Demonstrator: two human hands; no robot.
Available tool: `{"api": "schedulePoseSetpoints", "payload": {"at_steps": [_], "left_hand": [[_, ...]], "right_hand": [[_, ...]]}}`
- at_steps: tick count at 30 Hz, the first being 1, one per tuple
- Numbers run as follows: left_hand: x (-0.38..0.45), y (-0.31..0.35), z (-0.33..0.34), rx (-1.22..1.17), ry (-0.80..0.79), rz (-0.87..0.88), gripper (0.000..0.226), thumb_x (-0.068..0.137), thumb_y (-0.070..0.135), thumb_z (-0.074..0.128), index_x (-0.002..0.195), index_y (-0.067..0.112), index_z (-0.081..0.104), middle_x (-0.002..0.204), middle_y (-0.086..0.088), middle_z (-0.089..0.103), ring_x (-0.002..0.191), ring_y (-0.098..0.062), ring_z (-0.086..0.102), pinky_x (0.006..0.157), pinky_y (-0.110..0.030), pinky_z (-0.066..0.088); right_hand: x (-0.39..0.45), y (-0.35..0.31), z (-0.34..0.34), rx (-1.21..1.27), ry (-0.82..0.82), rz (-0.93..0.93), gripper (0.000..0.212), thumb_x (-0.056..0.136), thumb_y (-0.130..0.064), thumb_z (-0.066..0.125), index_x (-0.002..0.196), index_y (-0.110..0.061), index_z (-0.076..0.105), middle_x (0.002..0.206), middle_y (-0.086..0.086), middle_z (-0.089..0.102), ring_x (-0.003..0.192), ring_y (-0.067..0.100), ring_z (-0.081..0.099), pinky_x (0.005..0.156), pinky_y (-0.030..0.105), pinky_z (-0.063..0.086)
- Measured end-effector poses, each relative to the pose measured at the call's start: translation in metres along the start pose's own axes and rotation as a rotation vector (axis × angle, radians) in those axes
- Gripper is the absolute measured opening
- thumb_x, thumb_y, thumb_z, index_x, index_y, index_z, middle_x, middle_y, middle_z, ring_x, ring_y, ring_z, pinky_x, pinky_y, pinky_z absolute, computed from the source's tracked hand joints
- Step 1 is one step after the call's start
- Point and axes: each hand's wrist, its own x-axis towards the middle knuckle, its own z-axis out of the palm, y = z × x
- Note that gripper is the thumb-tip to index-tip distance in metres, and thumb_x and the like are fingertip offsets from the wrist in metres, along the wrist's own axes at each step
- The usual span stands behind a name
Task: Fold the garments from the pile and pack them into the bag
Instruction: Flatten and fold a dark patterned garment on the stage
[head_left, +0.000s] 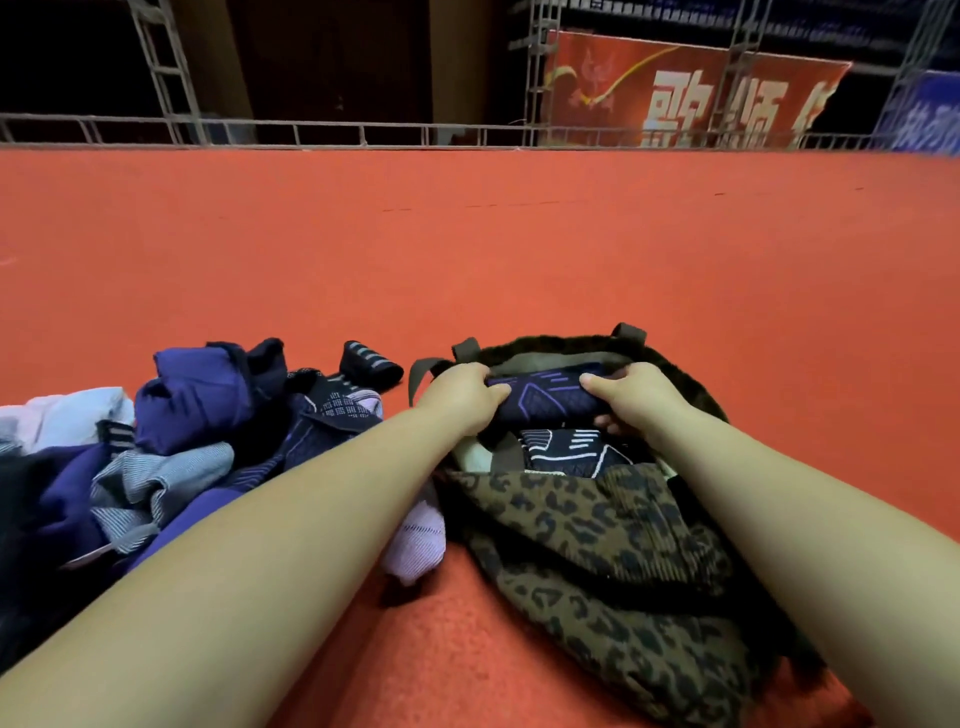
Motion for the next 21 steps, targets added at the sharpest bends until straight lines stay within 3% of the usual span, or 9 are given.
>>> {"api": "schedulePoseSetpoints", "payload": {"at_steps": [3, 5, 8, 11, 13, 15, 17, 21], "left_hand": [[0.005, -0.005, 0.008, -0.011, -0.034, 0.009, 0.038, 0.097, 0.038, 0.046, 0.116, 0.010, 0.062, 0.118, -0.010, 0.063, 0.109, -0.028, 0.056, 0.081, -0.030, 0.041], [0.004, -0.003, 0.015, -0.066, -0.038, 0.061, 0.034, 0.098, 0.036, 0.045, 0.109, 0.012, 0.067, 0.112, -0.007, 0.066, 0.105, -0.025, 0.058, 0.080, -0.030, 0.040], [0.004, 0.005, 0.022, -0.139, -0.041, 0.160, 0.031, 0.099, 0.032, 0.044, 0.113, 0.017, 0.068, 0.118, -0.001, 0.065, 0.109, -0.020, 0.057, 0.090, -0.028, 0.042], [0.005, 0.009, 0.028, -0.116, -0.098, 0.155, 0.033, 0.100, 0.032, 0.041, 0.117, 0.016, 0.064, 0.122, -0.004, 0.063, 0.114, -0.022, 0.054, 0.094, -0.029, 0.040], [0.007, 0.012, 0.029, -0.049, -0.131, 0.112, 0.041, 0.101, 0.040, 0.035, 0.118, 0.013, 0.061, 0.125, -0.007, 0.060, 0.117, -0.025, 0.052, 0.095, -0.031, 0.039], [0.010, 0.011, 0.026, 0.027, -0.153, 0.045, 0.054, 0.100, 0.048, 0.025, 0.123, 0.010, 0.056, 0.130, -0.010, 0.056, 0.121, -0.028, 0.048, 0.099, -0.035, 0.037], [0.010, 0.009, 0.023, 0.086, -0.167, 0.012, 0.062, 0.099, 0.053, 0.021, 0.126, 0.008, 0.053, 0.134, -0.012, 0.052, 0.123, -0.030, 0.047, 0.100, -0.036, 0.036], [0.000, 0.008, 0.019, 0.102, -0.202, 0.013, 0.059, 0.096, 0.055, 0.030, 0.124, 0.008, 0.053, 0.130, -0.011, 0.055, 0.116, -0.028, 0.052, 0.088, -0.033, 0.039]], "right_hand": [[0.010, -0.001, -0.005, -0.374, 0.050, -0.092, 0.042, 0.087, -0.045, 0.062, 0.061, -0.013, 0.053, 0.058, 0.005, 0.058, 0.059, 0.024, 0.057, 0.053, 0.029, 0.039], [0.015, 0.001, -0.008, -0.487, 0.076, -0.121, 0.043, 0.085, -0.051, 0.060, 0.061, -0.017, 0.052, 0.065, 0.003, 0.058, 0.074, 0.026, 0.059, 0.059, 0.030, 0.037], [0.023, 0.015, -0.013, -0.496, 0.027, -0.147, 0.038, 0.090, -0.052, 0.052, 0.079, -0.017, 0.057, 0.093, 0.008, 0.066, 0.091, 0.026, 0.059, 0.073, 0.031, 0.039], [0.016, 0.017, -0.016, -0.591, -0.036, -0.128, 0.046, 0.097, -0.046, 0.042, 0.107, -0.005, 0.060, 0.115, 0.016, 0.063, 0.106, 0.031, 0.056, 0.080, 0.031, 0.039], [0.012, 0.011, -0.020, -0.724, -0.080, -0.035, 0.047, 0.102, -0.037, 0.033, 0.132, -0.004, 0.050, 0.132, 0.019, 0.053, 0.120, 0.032, 0.050, 0.092, 0.031, 0.037], [0.009, 0.004, -0.019, -0.791, -0.097, -0.004, 0.044, 0.105, -0.027, 0.024, 0.146, -0.014, 0.034, 0.142, 0.016, 0.044, 0.128, 0.030, 0.044, 0.101, 0.031, 0.034], [0.009, 0.006, -0.015, -0.851, -0.115, -0.016, 0.047, 0.103, -0.027, 0.020, 0.148, -0.018, 0.030, 0.140, 0.019, 0.045, 0.126, 0.033, 0.045, 0.103, 0.037, 0.036], [-0.004, 0.011, -0.015, -0.715, 0.001, -0.036, 0.058, 0.102, -0.042, 0.022, 0.134, -0.002, 0.049, 0.132, 0.021, 0.054, 0.121, 0.034, 0.050, 0.099, 0.037, 0.038]]}}
